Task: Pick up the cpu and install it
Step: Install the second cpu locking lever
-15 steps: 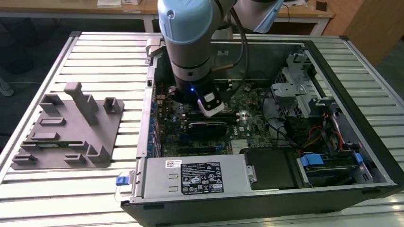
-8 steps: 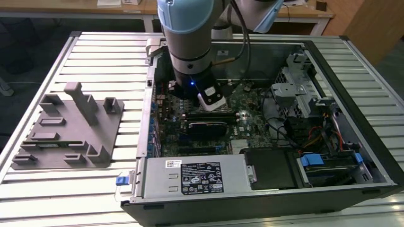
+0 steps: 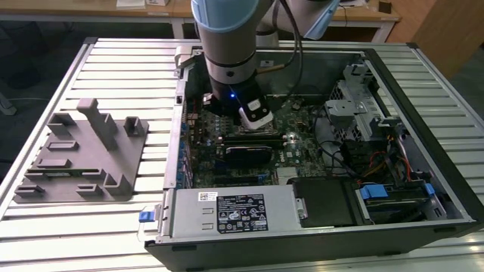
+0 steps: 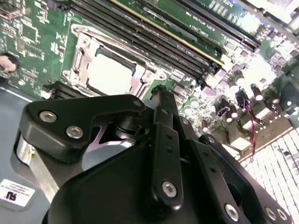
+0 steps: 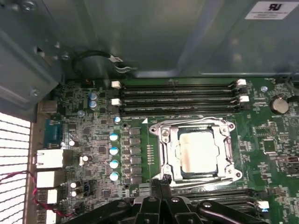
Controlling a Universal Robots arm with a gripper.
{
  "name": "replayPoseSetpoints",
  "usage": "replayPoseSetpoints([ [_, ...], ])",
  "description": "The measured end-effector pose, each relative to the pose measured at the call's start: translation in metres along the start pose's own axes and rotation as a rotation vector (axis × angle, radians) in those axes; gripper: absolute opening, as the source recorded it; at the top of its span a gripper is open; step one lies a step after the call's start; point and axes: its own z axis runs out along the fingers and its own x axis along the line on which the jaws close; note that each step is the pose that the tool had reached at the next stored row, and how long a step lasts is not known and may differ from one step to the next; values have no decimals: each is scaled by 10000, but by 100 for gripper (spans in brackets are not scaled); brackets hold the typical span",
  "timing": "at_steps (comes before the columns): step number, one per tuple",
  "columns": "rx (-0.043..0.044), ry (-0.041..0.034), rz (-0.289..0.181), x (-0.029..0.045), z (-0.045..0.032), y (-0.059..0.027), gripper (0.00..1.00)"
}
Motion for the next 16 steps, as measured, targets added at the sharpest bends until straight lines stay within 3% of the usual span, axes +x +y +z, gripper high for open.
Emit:
replayPoseSetpoints([
  [9,39,-10,36,-273,31,35,11],
  [16,111,-14,31,-386,69,140,11],
])
